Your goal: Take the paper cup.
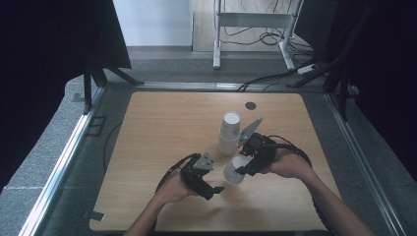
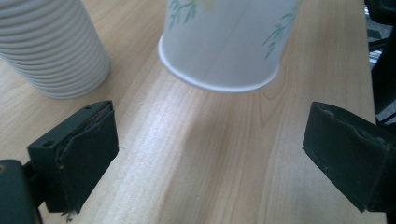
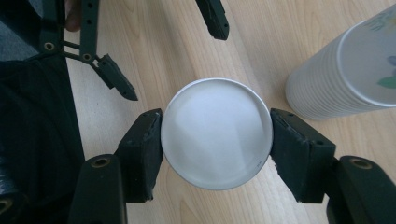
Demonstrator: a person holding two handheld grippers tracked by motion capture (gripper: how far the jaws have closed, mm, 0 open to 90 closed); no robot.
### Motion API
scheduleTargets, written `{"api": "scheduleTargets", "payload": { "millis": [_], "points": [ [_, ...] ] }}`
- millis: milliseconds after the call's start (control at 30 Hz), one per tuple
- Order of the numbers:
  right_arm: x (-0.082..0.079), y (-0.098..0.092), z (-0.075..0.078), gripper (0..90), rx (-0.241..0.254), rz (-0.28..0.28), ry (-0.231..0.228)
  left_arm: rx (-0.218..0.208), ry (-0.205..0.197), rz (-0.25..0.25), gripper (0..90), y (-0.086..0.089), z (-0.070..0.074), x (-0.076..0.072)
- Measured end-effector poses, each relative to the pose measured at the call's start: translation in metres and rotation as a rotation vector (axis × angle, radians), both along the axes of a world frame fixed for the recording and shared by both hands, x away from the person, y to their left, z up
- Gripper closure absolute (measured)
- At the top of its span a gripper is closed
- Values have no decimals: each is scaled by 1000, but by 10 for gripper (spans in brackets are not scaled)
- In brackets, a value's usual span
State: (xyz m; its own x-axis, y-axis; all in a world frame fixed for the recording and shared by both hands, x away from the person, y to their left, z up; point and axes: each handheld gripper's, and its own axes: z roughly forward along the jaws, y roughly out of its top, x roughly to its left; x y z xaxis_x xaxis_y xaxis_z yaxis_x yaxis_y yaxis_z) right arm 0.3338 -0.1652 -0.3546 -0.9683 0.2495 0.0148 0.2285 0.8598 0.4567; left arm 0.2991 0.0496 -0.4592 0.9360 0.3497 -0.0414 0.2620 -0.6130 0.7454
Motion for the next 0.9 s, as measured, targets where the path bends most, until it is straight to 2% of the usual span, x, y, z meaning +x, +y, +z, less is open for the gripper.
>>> {"api": "scheduleTargets", "payload": {
  "millis": [67,133,267,300,333,433,533,567,667,700,733,800,900],
  "points": [
    [-2,-1,-5,372,15,2,2,11,-6,-7,35,0,-1,-2],
    [-4,-4,-11,372,39,9,-1,-2,1,2,47,0,-3,-6],
    [-6,-7,-17,372,66,11,-10,0,0,-2,48,1,-5,-8],
    [-7,-8,-19,372,78,16,-20,10,-3,-10,48,2,-5,-8],
    [-8,-10,-22,372,97,20,-23,1,2,-5,48,2,-6,-10],
    [-9,-12,-25,372,111,14,-33,20,-10,-17,44,3,-8,-12],
    [-11,-15,-31,372,144,11,-29,11,-6,-24,42,3,-10,-14],
    [-12,-16,-34,373,159,11,-32,23,-9,-35,41,4,-9,-14],
    [-13,-19,-40,372,191,15,-31,10,-6,-31,39,5,-10,-17],
    [-14,-20,-42,372,204,19,-33,-10,2,-18,39,4,-11,-19],
    [-15,-21,-44,372,217,19,-34,8,-6,-30,39,6,-11,-19],
    [-16,-23,-47,372,242,26,-31,-1,-4,-23,40,6,-11,-21],
    [-19,-28,-55,372,283,39,-31,9,-17,-28,41,8,-12,-24]
  ]
}}
